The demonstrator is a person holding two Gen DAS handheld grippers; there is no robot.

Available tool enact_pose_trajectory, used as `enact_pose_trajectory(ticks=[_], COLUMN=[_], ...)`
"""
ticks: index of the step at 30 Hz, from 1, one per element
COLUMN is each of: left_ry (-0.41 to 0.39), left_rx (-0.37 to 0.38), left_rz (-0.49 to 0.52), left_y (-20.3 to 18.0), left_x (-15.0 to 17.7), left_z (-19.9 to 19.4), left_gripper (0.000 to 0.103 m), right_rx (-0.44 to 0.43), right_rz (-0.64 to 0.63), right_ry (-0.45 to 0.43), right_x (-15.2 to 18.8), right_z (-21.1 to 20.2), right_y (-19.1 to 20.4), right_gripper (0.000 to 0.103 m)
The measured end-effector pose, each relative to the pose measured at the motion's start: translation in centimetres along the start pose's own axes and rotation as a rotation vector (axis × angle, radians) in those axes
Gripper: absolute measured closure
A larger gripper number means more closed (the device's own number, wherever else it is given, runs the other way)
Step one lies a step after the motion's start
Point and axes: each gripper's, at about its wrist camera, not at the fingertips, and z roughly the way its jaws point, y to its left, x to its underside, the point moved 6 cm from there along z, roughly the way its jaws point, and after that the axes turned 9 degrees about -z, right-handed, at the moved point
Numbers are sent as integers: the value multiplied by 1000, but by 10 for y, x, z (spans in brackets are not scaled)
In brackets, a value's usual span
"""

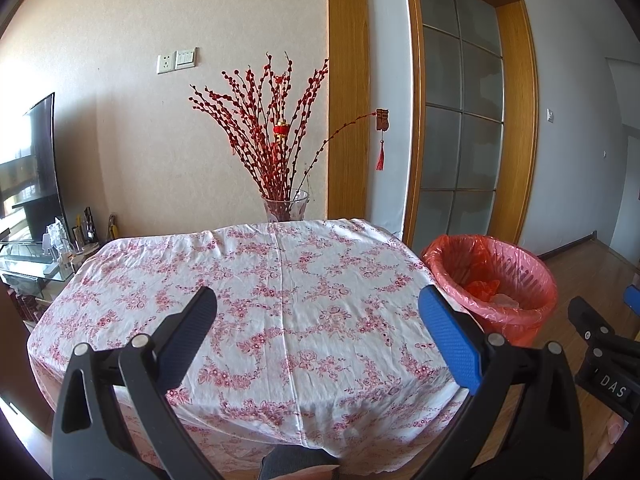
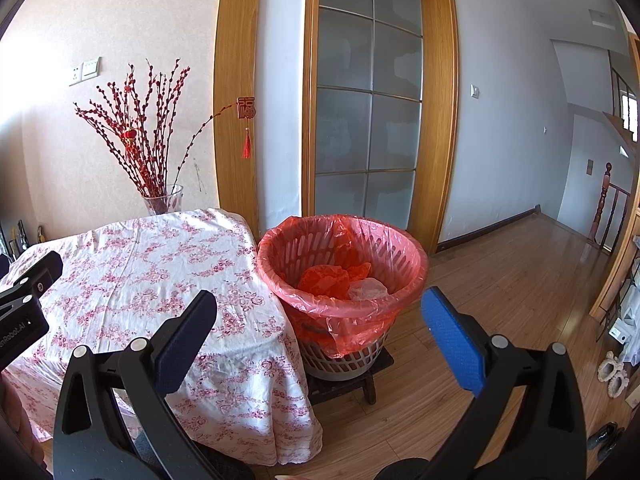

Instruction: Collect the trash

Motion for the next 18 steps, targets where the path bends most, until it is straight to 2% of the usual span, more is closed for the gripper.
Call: enact_pose_trajectory(ticks=[18], left_ry=[18], left_rx=[-3], left_rz=[-8], left_y=[2], left_x=[0], left_z=[3], left_gripper=[4], right_rx=[1], right_rz=[0], right_ry=[0], right_x=[0], right_z=[-1], right_y=[1], right_gripper=[2])
